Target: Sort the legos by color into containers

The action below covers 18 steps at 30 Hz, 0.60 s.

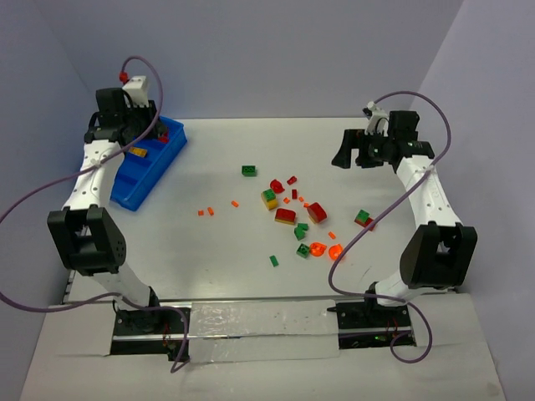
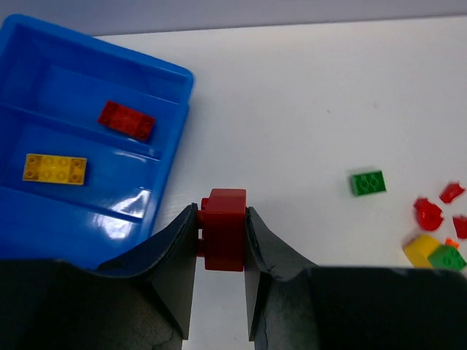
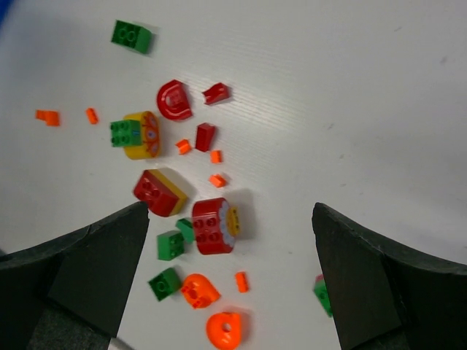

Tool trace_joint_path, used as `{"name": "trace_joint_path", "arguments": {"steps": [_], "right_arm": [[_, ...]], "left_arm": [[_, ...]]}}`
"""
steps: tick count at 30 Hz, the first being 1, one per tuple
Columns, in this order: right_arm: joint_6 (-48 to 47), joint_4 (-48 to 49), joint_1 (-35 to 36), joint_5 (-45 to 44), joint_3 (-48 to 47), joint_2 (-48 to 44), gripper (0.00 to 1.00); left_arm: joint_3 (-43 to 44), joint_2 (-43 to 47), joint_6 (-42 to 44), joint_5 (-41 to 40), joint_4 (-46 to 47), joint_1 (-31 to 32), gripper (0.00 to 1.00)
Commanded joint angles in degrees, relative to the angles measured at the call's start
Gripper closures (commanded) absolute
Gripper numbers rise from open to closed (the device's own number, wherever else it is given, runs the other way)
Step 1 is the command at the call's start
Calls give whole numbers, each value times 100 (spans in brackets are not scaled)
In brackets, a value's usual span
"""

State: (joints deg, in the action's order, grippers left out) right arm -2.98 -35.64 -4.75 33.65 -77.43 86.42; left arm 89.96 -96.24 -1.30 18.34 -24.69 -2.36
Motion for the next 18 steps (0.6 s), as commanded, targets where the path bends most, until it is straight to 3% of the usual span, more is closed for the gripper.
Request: {"name": "trace_joint_path", "arguments": {"steps": [1, 5, 9, 13, 18], "right_arm": [[-891, 87, 55, -652, 117, -327, 0], [-1220, 379, 124, -808, 419, -328, 0], [-1231, 1279, 139, -761, 1095, -688, 0], [-1253, 1869, 182, -640, 1403, -917, 0], [-1492, 1869, 388, -841, 1270, -772, 0]], "left_arm": [[489, -394, -491, -257, 166, -332, 100], [443, -639, -278, 155, 413, -396, 100], [167, -803, -595, 601, 996, -511, 100], [32, -914, -676, 578, 1672, -510, 100], [658, -1482, -594, 404, 1500, -558, 100]]}}
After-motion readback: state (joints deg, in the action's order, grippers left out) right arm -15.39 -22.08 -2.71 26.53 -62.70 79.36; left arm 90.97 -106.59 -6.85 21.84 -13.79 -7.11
